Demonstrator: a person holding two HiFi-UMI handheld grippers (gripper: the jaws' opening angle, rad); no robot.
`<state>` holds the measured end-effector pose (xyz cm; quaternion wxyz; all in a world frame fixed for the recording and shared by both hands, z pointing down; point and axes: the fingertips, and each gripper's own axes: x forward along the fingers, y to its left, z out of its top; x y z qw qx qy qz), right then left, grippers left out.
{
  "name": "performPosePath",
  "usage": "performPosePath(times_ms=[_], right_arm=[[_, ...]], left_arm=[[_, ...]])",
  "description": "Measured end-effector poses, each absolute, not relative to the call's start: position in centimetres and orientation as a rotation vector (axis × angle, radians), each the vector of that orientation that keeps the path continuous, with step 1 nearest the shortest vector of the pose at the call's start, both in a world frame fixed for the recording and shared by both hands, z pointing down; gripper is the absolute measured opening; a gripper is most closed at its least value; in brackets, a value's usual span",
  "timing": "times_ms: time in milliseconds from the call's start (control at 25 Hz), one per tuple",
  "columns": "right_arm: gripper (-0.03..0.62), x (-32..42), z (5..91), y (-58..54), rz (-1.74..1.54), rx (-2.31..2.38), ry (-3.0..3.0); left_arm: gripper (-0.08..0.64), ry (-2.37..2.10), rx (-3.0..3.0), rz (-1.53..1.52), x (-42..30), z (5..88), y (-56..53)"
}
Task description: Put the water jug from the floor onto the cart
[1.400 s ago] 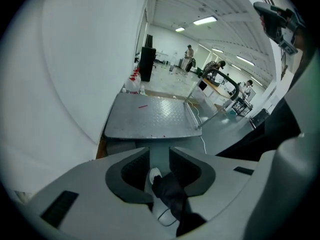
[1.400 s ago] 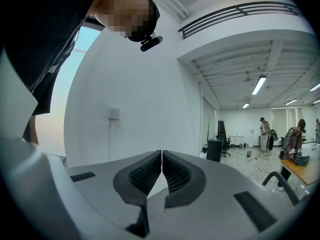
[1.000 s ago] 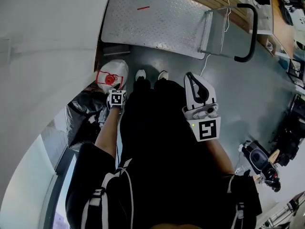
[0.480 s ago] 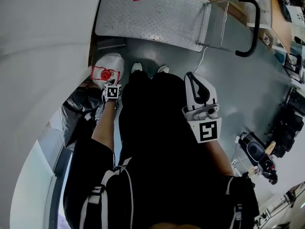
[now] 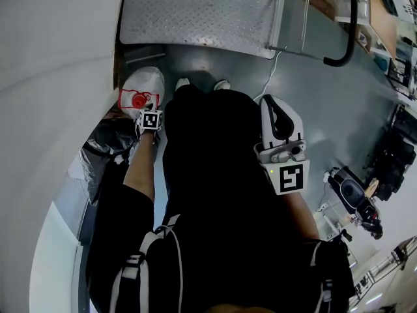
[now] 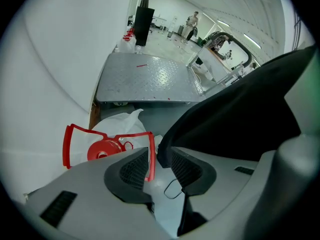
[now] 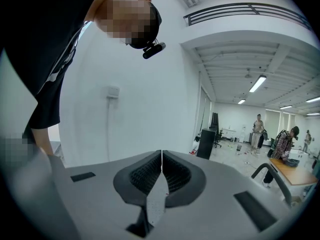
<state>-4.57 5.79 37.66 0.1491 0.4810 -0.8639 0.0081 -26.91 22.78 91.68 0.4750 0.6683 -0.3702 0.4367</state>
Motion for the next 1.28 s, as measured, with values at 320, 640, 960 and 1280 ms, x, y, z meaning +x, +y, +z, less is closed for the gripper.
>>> performPosePath(times_ms=[320, 640, 960, 1280], right_arm=[[0.02, -4.9, 40.1, 5.8, 0.044, 1.339, -2.459], [0.02, -3.5, 41.6, 4.6, 0.08, 1.342, -2.423], [0.02, -3.9, 42.9, 5.1, 0.117, 1.299, -2.434], [0.02, -3.8, 44.0, 4.2, 0.14, 1.323, -2.435]], left_arm=[[0.132, -0.867, 1.601, 1.106, -26.3, 95.0, 24.0], [0.135, -0.859, 1.617, 1.115, -25.8, 97.2, 22.8], [0.133, -0.88, 1.589, 1.104, -26.5, 98.3, 21.9], [0.065, -0.801, 1.583, 1.108, -26.0, 99.4, 22.6]])
